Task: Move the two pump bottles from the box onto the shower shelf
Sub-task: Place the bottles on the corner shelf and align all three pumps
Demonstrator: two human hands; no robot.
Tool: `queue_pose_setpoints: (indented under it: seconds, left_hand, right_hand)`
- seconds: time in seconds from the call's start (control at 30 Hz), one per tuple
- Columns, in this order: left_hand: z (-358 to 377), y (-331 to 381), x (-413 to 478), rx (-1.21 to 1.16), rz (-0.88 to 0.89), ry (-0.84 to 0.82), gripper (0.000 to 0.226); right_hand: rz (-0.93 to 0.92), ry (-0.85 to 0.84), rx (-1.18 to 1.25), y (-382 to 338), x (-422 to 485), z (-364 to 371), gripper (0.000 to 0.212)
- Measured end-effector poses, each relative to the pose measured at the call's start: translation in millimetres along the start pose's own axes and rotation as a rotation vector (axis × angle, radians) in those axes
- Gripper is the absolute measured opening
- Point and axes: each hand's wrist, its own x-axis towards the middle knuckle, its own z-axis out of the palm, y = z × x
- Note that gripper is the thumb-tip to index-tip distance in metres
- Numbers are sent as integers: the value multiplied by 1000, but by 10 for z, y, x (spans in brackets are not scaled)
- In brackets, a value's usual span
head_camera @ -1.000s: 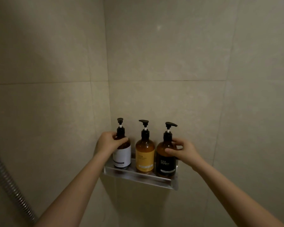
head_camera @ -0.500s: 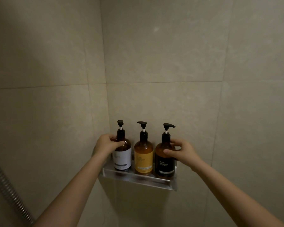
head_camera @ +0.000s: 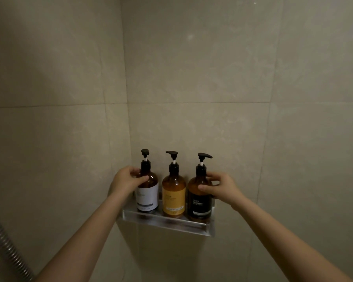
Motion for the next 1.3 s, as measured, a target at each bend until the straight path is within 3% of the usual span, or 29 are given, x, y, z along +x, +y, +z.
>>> queue_pose_setpoints:
  seconds: [0.6, 0.7, 0.8, 0.9, 1.0, 1.17, 1.3]
  left_hand:
    - [-8, -23, -19, -54, -8, -51, 48]
    - [-105, 134, -244, -96, -15, 131, 41]
    - [-71, 386, -575, -235, 127, 331, 17]
    - [110, 603, -805, -303, 212, 186, 16]
    - [349, 753, -876, -297, 195, -43, 18]
    - [672, 905, -873, -205, 230, -214, 35]
    - [787, 944, -890, -68, 284, -226, 47]
  right_hand:
    - [22, 10, -21, 57, 55, 42, 58]
    - [52, -52, -51, 32, 61, -30, 69]
    - [67, 5, -80, -65, 93, -257, 72]
    - [-15, 120, -11, -287, 165, -591, 37]
    - [-120, 154, -6, -581, 275, -780, 20]
    - [-141, -42, -328, -919, 543, -641, 23]
    - [-48, -166, -409, -950, 696, -545, 20]
